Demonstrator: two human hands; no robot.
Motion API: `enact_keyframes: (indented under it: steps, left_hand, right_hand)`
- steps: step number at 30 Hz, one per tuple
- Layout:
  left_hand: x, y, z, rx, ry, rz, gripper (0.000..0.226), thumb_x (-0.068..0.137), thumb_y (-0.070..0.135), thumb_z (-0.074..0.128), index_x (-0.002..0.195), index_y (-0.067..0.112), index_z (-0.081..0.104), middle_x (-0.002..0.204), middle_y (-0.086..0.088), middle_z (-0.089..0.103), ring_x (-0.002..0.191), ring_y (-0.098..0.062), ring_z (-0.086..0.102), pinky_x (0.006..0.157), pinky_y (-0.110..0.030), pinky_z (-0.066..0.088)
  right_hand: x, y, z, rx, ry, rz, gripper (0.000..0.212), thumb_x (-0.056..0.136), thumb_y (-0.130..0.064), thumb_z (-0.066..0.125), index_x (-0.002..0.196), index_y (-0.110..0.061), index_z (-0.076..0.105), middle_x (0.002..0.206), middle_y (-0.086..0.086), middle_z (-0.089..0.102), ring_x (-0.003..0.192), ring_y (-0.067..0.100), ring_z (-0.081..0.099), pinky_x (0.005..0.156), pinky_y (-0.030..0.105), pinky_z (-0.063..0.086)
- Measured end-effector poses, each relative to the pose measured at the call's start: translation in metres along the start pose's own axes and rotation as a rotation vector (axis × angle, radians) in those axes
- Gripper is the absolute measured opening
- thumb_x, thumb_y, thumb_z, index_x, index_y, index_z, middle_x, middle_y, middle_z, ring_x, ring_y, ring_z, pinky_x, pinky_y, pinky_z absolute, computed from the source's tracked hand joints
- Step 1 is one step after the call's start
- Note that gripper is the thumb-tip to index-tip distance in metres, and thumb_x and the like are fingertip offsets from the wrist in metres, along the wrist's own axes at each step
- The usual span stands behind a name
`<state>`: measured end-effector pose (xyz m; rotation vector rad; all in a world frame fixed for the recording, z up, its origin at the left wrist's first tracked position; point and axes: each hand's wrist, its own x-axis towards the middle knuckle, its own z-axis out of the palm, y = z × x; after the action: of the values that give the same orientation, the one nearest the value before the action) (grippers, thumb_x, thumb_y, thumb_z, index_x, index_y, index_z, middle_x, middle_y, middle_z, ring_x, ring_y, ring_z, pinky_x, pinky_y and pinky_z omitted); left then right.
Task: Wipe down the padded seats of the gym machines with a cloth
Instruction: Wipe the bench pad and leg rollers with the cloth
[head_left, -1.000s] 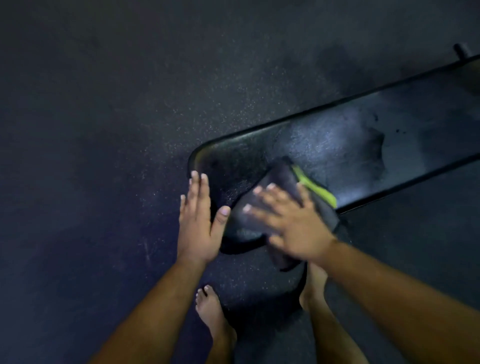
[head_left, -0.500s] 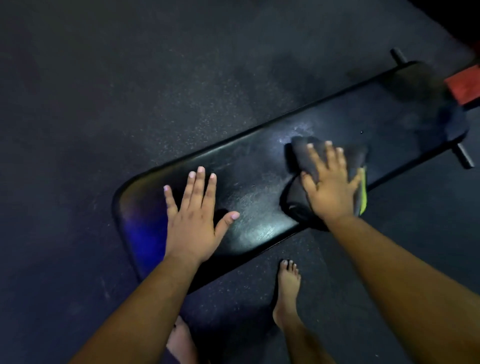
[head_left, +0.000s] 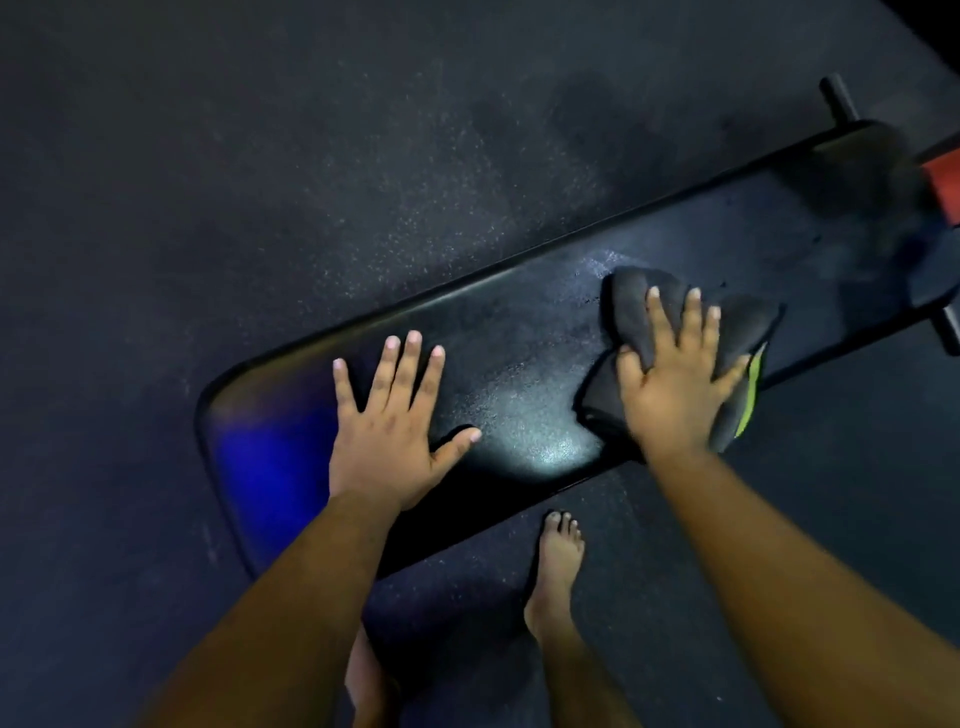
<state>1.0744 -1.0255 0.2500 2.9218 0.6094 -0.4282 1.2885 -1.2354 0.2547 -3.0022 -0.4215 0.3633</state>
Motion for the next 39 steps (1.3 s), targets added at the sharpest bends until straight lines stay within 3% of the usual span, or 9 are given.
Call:
enact_keyframes:
  steps: [2, 4, 7, 13, 17, 20, 25, 32, 39]
  left_hand:
    - [0.000, -0.001, -0.002, 0.003, -0.017, -0.006, 0.095, 0.094, 0.082, 0.013, 0.165, 0.020, 0.003, 0.173, -0.007, -0.002, 0.160, -0.025, 0.001, 0.121, -0.069, 0.000]
    - [0.001, -0.002, -0.002, 0.008, -0.037, -0.005, 0.095, 0.095, 0.079, 0.012, 0.164, 0.013, 0.008, 0.173, -0.008, 0.000, 0.160, -0.026, 0.002, 0.121, -0.070, 0.003]
    - [0.001, -0.004, 0.001, 0.020, -0.056, 0.006, 0.097, 0.096, 0.078, 0.015, 0.163, 0.008, 0.012, 0.172, -0.010, 0.003, 0.159, -0.026, 0.004, 0.121, -0.071, 0.002]
    - [0.000, -0.003, 0.003, 0.009, -0.023, -0.014, 0.099, 0.094, 0.080, 0.021, 0.164, 0.012, 0.009, 0.173, -0.008, 0.004, 0.159, -0.025, 0.005, 0.121, -0.070, 0.004]
    - [0.000, -0.003, 0.002, -0.022, -0.031, 0.002, 0.112, 0.088, 0.087, 0.017, 0.162, 0.005, 0.002, 0.171, -0.017, 0.002, 0.159, -0.030, 0.006, 0.121, -0.071, 0.005]
    - [0.001, -0.005, 0.003, -0.027, -0.022, 0.008, 0.113, 0.087, 0.089, 0.015, 0.162, 0.006, 0.003, 0.171, -0.018, 0.002, 0.159, -0.031, 0.005, 0.121, -0.071, 0.002]
    - [0.002, -0.001, 0.000, -0.004, -0.037, 0.015, 0.104, 0.088, 0.087, 0.016, 0.164, 0.016, 0.010, 0.172, -0.013, 0.004, 0.159, -0.031, 0.003, 0.120, -0.071, -0.001]
    - [0.000, -0.004, -0.002, -0.014, -0.075, 0.037, 0.102, 0.089, 0.086, 0.013, 0.164, 0.017, 0.012, 0.173, -0.010, -0.003, 0.159, -0.031, -0.002, 0.117, -0.075, -0.001]
    - [0.013, 0.028, -0.011, -0.012, -0.026, 0.191, 0.102, 0.089, 0.087, 0.009, 0.164, 0.017, 0.016, 0.173, -0.011, 0.002, 0.159, -0.029, 0.004, 0.118, -0.074, -0.001]
  right_hand:
    - [-0.048, -0.039, 0.015, -0.084, -0.001, -0.179, 0.079, 0.088, -0.053, 0.038, 0.162, -0.040, 0.014, 0.173, 0.001, 0.005, 0.159, 0.029, 0.005, 0.115, 0.078, 0.006]
    - [-0.077, -0.073, 0.025, -0.134, -0.076, -0.616, 0.079, 0.090, -0.055, 0.042, 0.162, -0.039, 0.015, 0.173, 0.001, 0.006, 0.159, 0.027, 0.006, 0.116, 0.075, 0.004]
    - [0.007, -0.080, 0.010, -0.209, -0.143, -1.012, 0.079, 0.090, -0.052, 0.045, 0.161, -0.044, 0.014, 0.173, -0.005, 0.006, 0.159, 0.021, 0.006, 0.115, 0.072, 0.000]
    - [0.090, -0.098, -0.004, -0.072, -0.048, -0.227, 0.072, 0.088, -0.053, 0.038, 0.159, -0.045, 0.024, 0.172, -0.001, 0.008, 0.159, 0.025, 0.002, 0.114, 0.078, 0.001]
    - [-0.021, -0.126, 0.018, -0.171, -0.123, -0.715, 0.080, 0.089, -0.055, 0.042, 0.162, -0.039, 0.015, 0.173, 0.001, 0.003, 0.159, 0.027, 0.001, 0.116, 0.075, 0.004]
    - [0.038, -0.088, 0.002, -0.249, -0.150, -0.965, 0.080, 0.086, -0.056, 0.039, 0.161, -0.047, 0.013, 0.173, -0.004, 0.004, 0.159, 0.022, 0.005, 0.116, 0.073, 0.007]
    - [0.078, -0.064, -0.009, -0.056, -0.075, -0.235, 0.076, 0.091, -0.057, 0.041, 0.160, -0.047, 0.010, 0.173, -0.001, -0.003, 0.159, 0.026, -0.001, 0.115, 0.078, 0.006]
    - [-0.057, -0.011, 0.012, -0.134, -0.123, -0.770, 0.081, 0.085, -0.053, 0.048, 0.160, -0.046, 0.021, 0.173, -0.002, 0.008, 0.159, 0.023, 0.006, 0.118, 0.072, 0.000]
    - [0.012, 0.005, -0.002, -0.018, -0.018, -0.102, 0.076, 0.090, -0.054, 0.042, 0.160, -0.049, 0.010, 0.173, -0.003, -0.002, 0.159, 0.023, -0.003, 0.115, 0.078, 0.001]
